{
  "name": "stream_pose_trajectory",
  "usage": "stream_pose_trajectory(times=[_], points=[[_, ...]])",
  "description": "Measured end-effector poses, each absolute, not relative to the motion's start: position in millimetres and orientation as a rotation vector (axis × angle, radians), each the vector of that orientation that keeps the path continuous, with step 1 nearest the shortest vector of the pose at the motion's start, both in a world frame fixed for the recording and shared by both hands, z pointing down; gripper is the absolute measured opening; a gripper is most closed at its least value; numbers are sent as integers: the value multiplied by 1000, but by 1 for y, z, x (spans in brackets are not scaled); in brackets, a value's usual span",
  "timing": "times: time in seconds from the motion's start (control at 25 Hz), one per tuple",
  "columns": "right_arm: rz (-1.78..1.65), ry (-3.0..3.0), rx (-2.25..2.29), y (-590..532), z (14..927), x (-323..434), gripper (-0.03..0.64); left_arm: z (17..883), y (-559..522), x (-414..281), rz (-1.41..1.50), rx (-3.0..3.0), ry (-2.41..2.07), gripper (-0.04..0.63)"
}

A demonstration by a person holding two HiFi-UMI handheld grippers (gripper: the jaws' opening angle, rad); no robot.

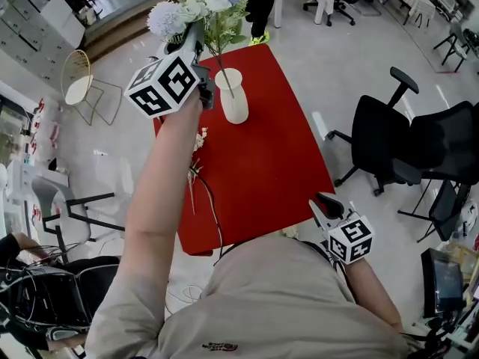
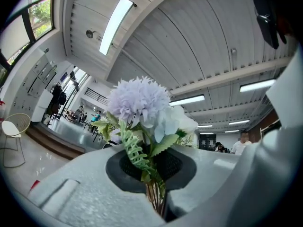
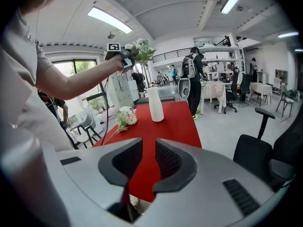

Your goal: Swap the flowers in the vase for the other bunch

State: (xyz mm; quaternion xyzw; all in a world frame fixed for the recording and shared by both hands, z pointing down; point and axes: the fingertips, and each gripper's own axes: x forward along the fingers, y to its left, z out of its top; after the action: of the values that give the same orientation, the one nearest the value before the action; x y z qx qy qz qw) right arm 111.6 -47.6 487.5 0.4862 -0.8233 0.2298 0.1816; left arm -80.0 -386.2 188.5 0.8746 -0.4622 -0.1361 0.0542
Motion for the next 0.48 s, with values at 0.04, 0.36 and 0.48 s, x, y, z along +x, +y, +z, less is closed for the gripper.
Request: stream_pose_trajectory(times=[0.04, 0.36, 0.48], points=[[652, -2320, 1376, -48, 487, 112, 91, 189, -391, -82, -425, 2653, -1408, 37], [678, -2276, 1414, -44, 490, 112, 91, 201, -421, -94, -479, 2638, -1454, 37], [690, -2264, 1421, -44, 493, 113, 92, 208, -429, -93, -478, 2642, -1458, 36]])
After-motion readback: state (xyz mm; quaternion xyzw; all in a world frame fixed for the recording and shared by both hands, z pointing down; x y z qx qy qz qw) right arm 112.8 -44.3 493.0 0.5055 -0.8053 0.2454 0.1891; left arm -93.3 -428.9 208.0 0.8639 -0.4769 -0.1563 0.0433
